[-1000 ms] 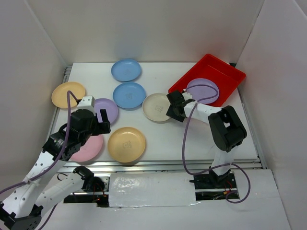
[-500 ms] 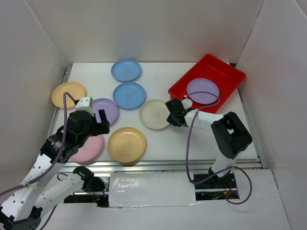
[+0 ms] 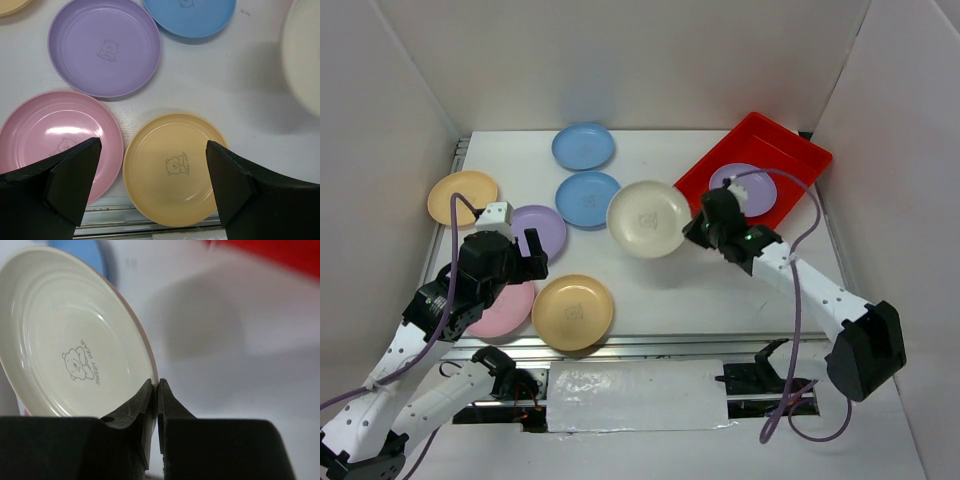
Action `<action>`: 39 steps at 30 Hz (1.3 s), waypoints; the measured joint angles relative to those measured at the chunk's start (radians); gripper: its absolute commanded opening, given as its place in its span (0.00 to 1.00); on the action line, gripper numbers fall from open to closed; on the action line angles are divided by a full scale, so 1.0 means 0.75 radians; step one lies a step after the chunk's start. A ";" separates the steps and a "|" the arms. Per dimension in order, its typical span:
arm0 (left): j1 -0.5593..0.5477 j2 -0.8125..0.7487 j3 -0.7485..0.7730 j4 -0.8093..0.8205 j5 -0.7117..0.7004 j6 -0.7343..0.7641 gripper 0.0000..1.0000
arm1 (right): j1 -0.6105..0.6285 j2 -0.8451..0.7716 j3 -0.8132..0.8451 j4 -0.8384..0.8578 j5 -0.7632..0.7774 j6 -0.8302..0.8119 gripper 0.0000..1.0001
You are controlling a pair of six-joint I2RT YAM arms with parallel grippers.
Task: Place the plates into the plastic bin on the countertop
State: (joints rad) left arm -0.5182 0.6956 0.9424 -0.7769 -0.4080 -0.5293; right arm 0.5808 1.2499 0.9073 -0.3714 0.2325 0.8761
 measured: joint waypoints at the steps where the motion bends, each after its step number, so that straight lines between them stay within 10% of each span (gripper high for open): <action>1: 0.000 0.000 0.000 0.000 -0.001 0.000 0.99 | -0.058 -0.011 0.042 -0.018 -0.016 -0.024 0.00; 11: 0.000 0.000 0.000 -0.001 -0.009 -0.001 0.99 | -0.849 0.393 0.467 -0.132 -0.149 -0.194 0.00; 19: 0.000 0.001 0.000 -0.001 -0.008 -0.001 0.99 | -1.017 0.696 0.707 -0.244 -0.189 -0.252 0.02; 21: 0.000 0.002 0.000 0.000 -0.008 -0.001 0.99 | -1.023 0.715 0.708 -0.254 -0.198 -0.260 0.11; 22: 0.000 0.005 0.000 0.000 -0.007 -0.001 0.99 | -1.025 0.718 0.708 -0.260 -0.209 -0.264 0.52; 23: 0.000 0.008 0.000 0.000 -0.007 -0.001 0.99 | -1.028 0.718 0.708 -0.264 -0.220 -0.259 0.69; 28: 0.000 0.031 0.000 0.001 -0.006 0.000 0.99 | -1.036 0.704 0.720 -0.275 -0.244 -0.274 0.82; 29: 0.000 0.038 0.000 0.000 -0.005 0.001 0.99 | -1.032 0.689 0.720 -0.284 -0.240 -0.274 1.00; 39: 0.000 0.054 0.000 -0.001 -0.001 -0.001 0.99 | -0.604 0.157 0.676 -0.252 -0.245 -0.360 0.99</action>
State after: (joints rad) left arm -0.5182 0.7364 0.9424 -0.7773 -0.4088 -0.5297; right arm 0.1276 1.3678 1.4147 -0.5606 0.0490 0.6064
